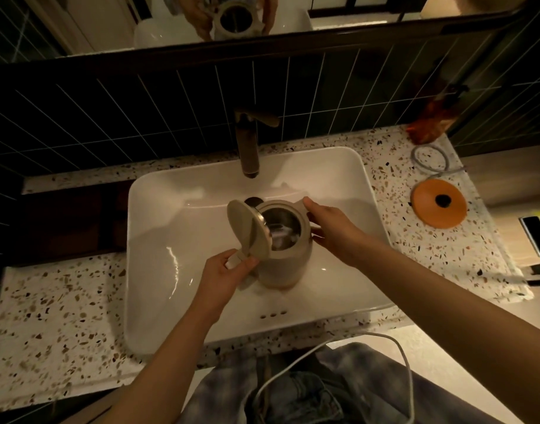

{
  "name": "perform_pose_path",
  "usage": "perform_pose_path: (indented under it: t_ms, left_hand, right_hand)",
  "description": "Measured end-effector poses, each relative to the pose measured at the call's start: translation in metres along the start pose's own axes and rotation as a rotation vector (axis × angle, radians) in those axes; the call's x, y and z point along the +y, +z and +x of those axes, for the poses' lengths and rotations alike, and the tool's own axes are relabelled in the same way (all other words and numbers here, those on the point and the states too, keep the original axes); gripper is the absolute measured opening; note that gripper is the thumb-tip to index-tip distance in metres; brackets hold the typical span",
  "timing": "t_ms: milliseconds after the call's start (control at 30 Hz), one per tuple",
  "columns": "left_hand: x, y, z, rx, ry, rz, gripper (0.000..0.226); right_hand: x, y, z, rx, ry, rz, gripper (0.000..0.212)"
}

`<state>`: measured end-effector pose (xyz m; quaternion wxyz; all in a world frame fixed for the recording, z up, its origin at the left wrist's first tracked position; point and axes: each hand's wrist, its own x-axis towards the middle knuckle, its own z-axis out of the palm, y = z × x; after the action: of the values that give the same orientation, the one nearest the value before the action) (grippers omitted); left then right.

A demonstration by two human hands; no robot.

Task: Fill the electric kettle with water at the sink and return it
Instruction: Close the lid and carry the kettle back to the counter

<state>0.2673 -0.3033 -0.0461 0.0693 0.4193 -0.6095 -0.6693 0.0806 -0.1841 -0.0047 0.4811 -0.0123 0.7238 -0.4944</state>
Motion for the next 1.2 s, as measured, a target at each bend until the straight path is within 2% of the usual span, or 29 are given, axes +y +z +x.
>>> perform_pose_path:
  t_ms: [133, 233, 300, 367, 467, 567, 667, 733, 800, 900, 1033, 1100, 1200]
  left_hand:
    - [0.0, 0.004, -0.002, 0.016, 0.005, -0.031, 0.019]
    - [0.003, 0.008, -0.001, -0.001, 0.009, 0.016, 0.026]
    - [0.007, 0.012, -0.001, -0.011, 0.03, 0.04, 0.032]
    - [0.01, 0.016, -0.002, -0.02, 0.04, 0.053, 0.032]
    - [0.014, 0.02, -0.004, -0.037, 0.05, 0.05, 0.03]
    - [0.018, 0.023, -0.006, -0.041, 0.081, 0.054, 0.027]
    - [0.019, 0.022, -0.006, -0.068, 0.128, 0.089, 0.034]
    - [0.021, 0.021, -0.005, -0.078, 0.141, 0.099, 0.038]
    - [0.023, 0.021, -0.004, -0.084, 0.145, 0.106, 0.034]
    - [0.027, 0.021, -0.006, -0.087, 0.14, 0.103, 0.023]
    - [0.028, 0.019, -0.006, -0.119, 0.139, 0.092, 0.02]
    - [0.027, 0.018, -0.006, -0.123, 0.14, 0.093, 0.019]
    - [0.028, 0.017, -0.006, -0.129, 0.14, 0.119, 0.021]
  right_hand:
    - [-0.015, 0.003, -0.035, 0.134, -0.297, -0.173, 0.05]
    - [-0.022, 0.013, -0.062, 0.081, -0.495, -0.262, 0.06]
    - [-0.023, 0.022, -0.07, 0.037, -0.531, -0.422, 0.073]
    - [-0.022, 0.027, -0.071, 0.061, -0.546, -0.623, 0.079]
    - [-0.025, 0.026, -0.068, 0.17, -0.626, -0.756, 0.071]
    - [-0.025, 0.015, -0.059, 0.271, -0.721, -0.782, 0.05]
    - [-0.015, -0.006, -0.047, 0.335, -0.672, -0.799, 0.042]
    - [-0.007, -0.015, -0.044, 0.315, -0.616, -0.738, 0.047]
    - [0.0, -0.02, -0.042, 0.297, -0.538, -0.61, 0.059]
    - [0.01, -0.024, -0.043, 0.28, -0.307, -0.34, 0.086]
    - [0.024, -0.025, -0.038, 0.14, -0.068, -0.044, 0.1]
    - [0.03, -0.022, -0.035, 0.116, -0.062, 0.037, 0.083]
    - [0.034, -0.017, -0.033, 0.158, -0.083, 0.091, 0.032]
